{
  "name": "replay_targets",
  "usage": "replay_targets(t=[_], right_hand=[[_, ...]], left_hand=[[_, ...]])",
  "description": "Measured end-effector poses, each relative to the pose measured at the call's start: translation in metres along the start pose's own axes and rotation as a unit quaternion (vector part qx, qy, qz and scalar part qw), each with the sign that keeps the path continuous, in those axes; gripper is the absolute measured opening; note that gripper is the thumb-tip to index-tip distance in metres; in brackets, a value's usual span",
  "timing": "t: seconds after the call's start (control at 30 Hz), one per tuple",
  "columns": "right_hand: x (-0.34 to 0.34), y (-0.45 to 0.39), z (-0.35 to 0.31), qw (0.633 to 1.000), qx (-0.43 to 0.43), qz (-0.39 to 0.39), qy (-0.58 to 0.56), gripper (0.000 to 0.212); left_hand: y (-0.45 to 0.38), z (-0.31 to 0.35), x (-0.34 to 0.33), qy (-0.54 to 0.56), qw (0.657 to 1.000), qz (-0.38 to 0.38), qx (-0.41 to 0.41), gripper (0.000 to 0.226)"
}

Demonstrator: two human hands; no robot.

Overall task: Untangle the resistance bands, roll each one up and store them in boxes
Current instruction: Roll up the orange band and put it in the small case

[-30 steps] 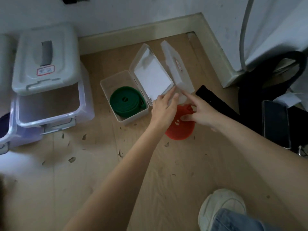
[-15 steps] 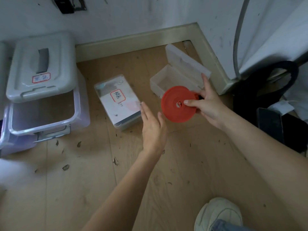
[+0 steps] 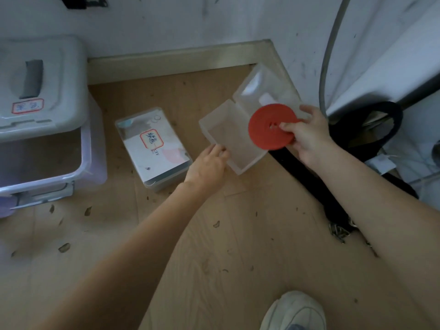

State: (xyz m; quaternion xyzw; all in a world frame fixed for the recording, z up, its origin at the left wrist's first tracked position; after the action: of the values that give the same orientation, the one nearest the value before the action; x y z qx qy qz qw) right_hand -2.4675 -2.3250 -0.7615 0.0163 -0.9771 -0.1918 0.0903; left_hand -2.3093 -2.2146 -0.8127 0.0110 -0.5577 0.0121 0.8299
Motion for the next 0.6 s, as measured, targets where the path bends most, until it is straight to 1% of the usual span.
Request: replay_targets(t=[0.03,0.07,0.1,0.13,0.17,0.2,0.23,0.3,0.33,0.4,0.47,0.53,0.6], right_hand=[[0.000,-0.003,0.001,0.999,-0.016,0.035,-0.027,0.056],[-0.004,-0.005,0.001,0.999,-0.008,0.048,0.003,0.049],[-0.013,-0.005,-0.001,0.996,0.028,0.031,0.084,0.044],[-0.028,-0.001,-0.004,0.978,0.088,-0.012,0.188,0.041],[-0.047,0.007,-0.005,0.945,0.159,-0.066,0.279,0.040],[-0.066,0.015,-0.002,0.906,0.216,-0.114,0.346,0.038],[-0.082,0.024,0.005,0.869,0.256,-0.154,0.395,0.038],[-0.109,0.035,0.022,0.808,0.293,-0.226,0.459,0.040],[-0.120,0.037,0.031,0.783,0.290,-0.266,0.482,0.041],[-0.133,0.037,0.041,0.747,0.256,-0.327,0.519,0.043],[-0.141,0.030,0.040,0.716,0.217,-0.368,0.551,0.045],[-0.149,0.025,0.038,0.667,0.191,-0.416,0.588,0.047],[-0.157,0.026,0.041,0.633,0.163,-0.451,0.608,0.045]], left_hand=[[0.011,0.001,0.005,-0.032,0.999,0.019,-0.024,0.034],[0.023,0.002,0.010,-0.063,0.996,0.036,-0.047,0.027],[0.035,0.002,0.015,-0.080,0.993,0.052,-0.064,0.021],[0.046,0.002,0.018,-0.101,0.990,0.064,-0.080,0.019],[0.053,-0.002,0.019,-0.125,0.986,0.069,-0.082,0.018],[0.059,-0.006,0.020,-0.129,0.987,0.064,-0.077,0.016],[0.064,-0.008,0.021,-0.126,0.988,0.060,-0.071,0.015],[0.069,-0.011,0.021,-0.115,0.990,0.056,-0.060,0.016],[0.070,-0.013,0.022,-0.114,0.991,0.052,-0.053,0.019],[0.072,-0.016,0.022,-0.101,0.992,0.046,-0.058,0.022],[0.074,-0.021,0.024,-0.072,0.993,0.049,-0.079,0.020],[0.076,-0.026,0.025,-0.061,0.993,0.046,-0.095,0.020],[0.077,-0.029,0.025,-0.065,0.994,0.031,-0.087,0.023]])
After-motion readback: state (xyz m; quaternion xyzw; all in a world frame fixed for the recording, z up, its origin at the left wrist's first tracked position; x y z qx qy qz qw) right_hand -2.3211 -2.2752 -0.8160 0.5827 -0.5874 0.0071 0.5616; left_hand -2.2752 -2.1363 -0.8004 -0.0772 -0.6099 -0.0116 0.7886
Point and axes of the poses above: each hand's wrist, its own y-axis away from the middle knuckle, its own x-axis out of the back of the hand, z = x × y, the point moved 6 cm from there along -y, towards the middle knuckle, and after that the axes turned 2 degrees about y, right-handed, at the moved point
